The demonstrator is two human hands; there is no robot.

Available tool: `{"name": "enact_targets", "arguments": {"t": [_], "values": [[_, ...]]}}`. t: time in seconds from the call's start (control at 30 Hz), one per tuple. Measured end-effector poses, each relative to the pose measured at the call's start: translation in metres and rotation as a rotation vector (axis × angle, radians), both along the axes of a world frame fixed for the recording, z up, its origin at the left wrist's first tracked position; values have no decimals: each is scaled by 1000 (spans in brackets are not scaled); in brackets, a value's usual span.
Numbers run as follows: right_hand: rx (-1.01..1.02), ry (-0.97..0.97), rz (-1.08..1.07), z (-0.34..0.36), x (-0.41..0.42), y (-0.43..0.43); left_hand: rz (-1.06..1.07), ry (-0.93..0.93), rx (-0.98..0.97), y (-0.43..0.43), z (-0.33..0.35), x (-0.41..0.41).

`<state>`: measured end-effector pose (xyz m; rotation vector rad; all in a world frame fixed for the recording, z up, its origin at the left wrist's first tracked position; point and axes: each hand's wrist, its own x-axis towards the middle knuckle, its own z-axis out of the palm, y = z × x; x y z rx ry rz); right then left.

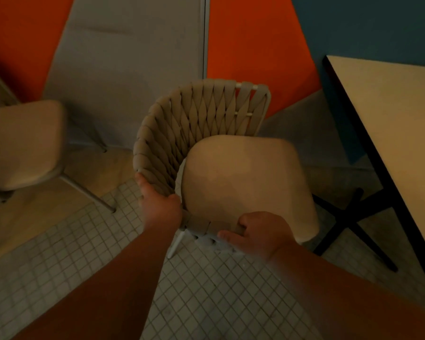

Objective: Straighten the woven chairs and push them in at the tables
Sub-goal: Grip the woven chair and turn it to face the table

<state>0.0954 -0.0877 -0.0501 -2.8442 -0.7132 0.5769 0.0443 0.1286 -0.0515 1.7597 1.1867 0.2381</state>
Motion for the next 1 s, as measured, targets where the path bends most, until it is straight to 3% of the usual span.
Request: {"name": "enact_targets", "arguments": {"t": [0.13,0.2,0.3,0.47,0.6,0.77,1.0], "values": [[-32,40,-16,-4,2,-1,-68,80,-22,10,0,3],[-54,114,-14,4,3,1,-236,240,4,20,9,-4],[-92,165,18,31,-7,-4,-582,510,346,32,42,-32],[104,82,-188,119,-44,-31,-956,396,753,28,143,-83],[87,22,-225,196,-61,-62,-933,457,797,0,208,-113],[-47,-196,-120,253,-58,-92,-977,419,852,-19,262,-128],[-14,-132,-136,264,-84,-105,-1016,405,852,-35,281,-128]]}}
